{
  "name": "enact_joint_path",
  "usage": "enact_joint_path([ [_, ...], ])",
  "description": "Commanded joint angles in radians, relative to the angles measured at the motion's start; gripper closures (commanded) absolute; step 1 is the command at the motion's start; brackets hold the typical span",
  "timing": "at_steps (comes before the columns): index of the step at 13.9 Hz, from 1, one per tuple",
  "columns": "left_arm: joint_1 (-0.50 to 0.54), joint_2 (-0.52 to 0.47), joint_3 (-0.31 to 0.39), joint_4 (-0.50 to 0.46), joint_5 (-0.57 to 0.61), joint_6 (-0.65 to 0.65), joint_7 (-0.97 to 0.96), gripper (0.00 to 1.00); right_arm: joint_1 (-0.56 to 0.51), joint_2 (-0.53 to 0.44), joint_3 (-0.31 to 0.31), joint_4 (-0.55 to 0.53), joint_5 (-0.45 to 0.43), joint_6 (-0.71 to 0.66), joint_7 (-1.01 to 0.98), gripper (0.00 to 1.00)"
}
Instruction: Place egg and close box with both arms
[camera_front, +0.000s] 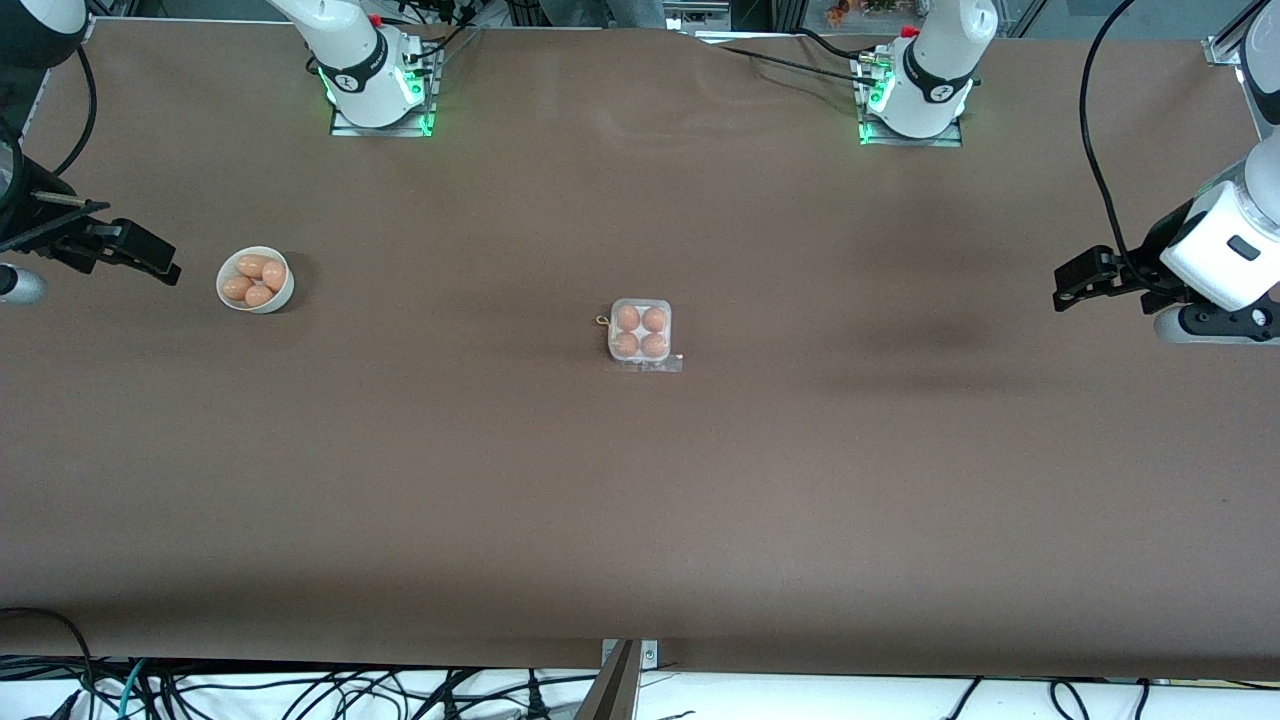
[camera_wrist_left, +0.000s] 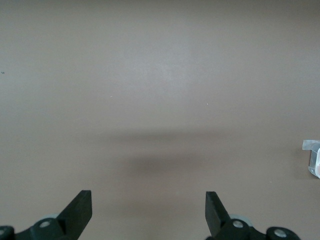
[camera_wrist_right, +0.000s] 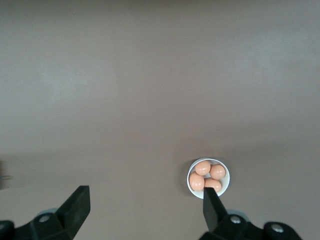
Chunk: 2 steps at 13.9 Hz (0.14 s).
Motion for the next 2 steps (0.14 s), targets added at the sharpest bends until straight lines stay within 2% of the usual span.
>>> enact_joint_path([
  [1,-0.011,-0.006,0.005,0.007,-0.012,-0.01,0.016,0.0,-0.01,-0.004,0.003,-0.005,0.022,0.001,-0.008,0.0],
  [2,-0.012,-0.003,0.003,0.007,-0.012,-0.01,0.016,0.0,-0.01,-0.005,0.003,-0.005,0.022,0.001,-0.008,0.0],
])
